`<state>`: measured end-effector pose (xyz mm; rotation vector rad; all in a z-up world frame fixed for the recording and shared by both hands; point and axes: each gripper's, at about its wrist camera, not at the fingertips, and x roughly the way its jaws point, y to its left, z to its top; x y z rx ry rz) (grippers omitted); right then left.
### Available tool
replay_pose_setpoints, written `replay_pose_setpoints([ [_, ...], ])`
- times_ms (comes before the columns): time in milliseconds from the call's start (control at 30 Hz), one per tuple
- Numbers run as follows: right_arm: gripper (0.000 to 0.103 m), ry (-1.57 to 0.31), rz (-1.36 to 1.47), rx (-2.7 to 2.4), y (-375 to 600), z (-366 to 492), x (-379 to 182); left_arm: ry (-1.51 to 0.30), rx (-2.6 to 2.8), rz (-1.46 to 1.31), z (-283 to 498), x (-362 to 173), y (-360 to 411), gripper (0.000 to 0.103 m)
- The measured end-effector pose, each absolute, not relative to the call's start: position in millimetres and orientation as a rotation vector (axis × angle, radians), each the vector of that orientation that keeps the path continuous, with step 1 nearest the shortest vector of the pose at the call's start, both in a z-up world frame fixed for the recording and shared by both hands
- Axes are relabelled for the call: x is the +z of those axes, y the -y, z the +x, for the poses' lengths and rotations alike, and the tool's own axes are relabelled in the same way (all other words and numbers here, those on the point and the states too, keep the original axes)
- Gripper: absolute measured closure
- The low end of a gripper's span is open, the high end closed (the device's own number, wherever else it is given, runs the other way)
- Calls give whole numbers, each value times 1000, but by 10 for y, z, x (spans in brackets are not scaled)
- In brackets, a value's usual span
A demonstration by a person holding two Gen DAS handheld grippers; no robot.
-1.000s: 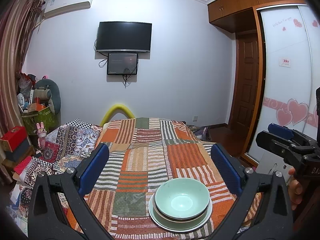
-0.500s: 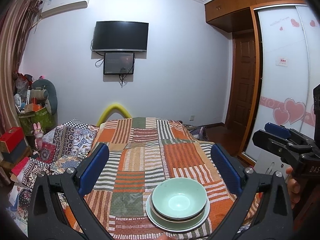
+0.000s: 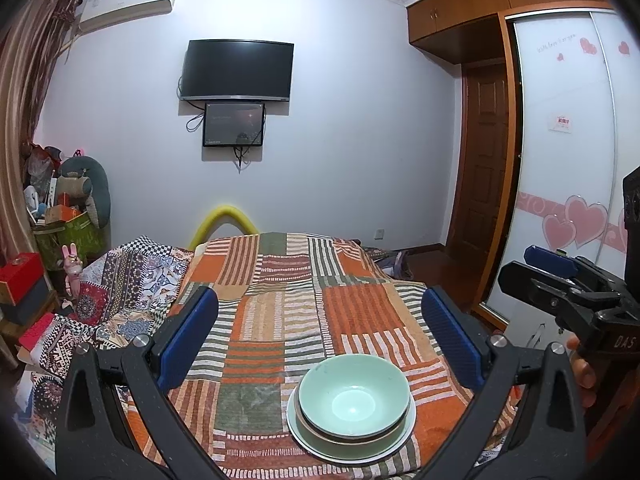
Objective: Organize plates and bowls
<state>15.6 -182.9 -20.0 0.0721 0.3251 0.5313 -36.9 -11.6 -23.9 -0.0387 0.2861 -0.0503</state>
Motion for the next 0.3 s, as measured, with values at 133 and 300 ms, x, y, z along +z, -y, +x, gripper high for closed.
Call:
replay_pose_setpoints([
  [133,0,-330,72,531,1822,165,-206,-291,-51,-38,-354,-243,127,0],
  [300,0,-332,75,531,1809,176,-195,-294,-56,-39,-344,-240,132,0],
])
